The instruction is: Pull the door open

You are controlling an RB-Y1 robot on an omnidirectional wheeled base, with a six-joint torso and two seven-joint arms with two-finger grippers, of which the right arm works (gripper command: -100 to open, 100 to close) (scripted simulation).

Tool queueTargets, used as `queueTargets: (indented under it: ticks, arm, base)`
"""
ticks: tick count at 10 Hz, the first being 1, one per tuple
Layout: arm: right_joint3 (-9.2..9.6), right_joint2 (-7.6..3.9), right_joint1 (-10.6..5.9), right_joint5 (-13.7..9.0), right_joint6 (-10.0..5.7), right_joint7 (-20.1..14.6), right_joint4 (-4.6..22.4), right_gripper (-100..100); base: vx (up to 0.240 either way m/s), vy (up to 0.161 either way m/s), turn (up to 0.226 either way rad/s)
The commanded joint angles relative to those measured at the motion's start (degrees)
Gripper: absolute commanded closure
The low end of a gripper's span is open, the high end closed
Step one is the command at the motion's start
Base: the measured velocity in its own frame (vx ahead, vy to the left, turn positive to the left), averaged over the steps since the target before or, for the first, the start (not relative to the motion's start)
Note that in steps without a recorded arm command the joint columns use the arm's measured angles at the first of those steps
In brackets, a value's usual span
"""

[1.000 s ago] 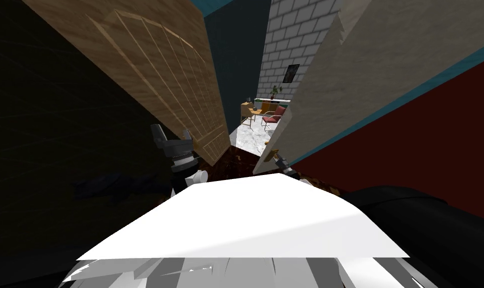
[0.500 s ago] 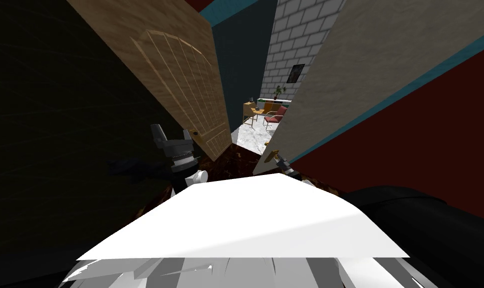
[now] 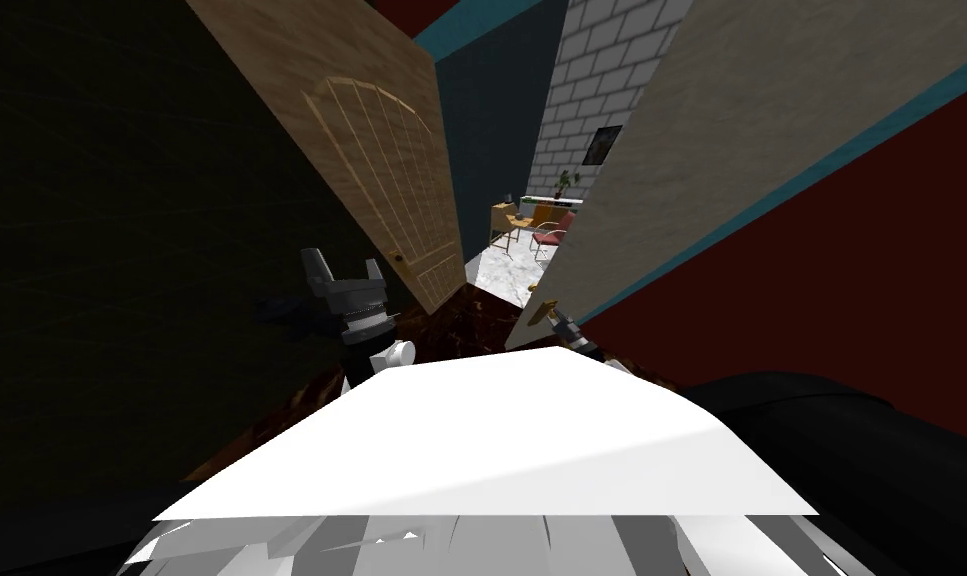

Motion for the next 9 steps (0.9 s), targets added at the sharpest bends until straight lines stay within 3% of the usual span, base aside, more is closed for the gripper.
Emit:
queueTargets:
  ticks: [1,5,7,9]
  arm:
    - [-0.17,-0.68,-0.03,0.04,-1.04,-0.33,0.92,100]
    - [-0.22,-1.92,-0.3,0.17,-3.17,-1.07,2.34,100]
    - [0.24,-1.73,-0.16,0.36,-3.23,-1.07,2.19,100]
    - [0.43,-2.24,-0.43,0.49,-4.16,-1.37,3.05,100]
  base:
    - [-0.209,-0.135,0.156]
    - [-0.197,-0.082,0.123]
    - [-0.13,-0.065,0.05]
    - [-0.144,-0.042,0.14]
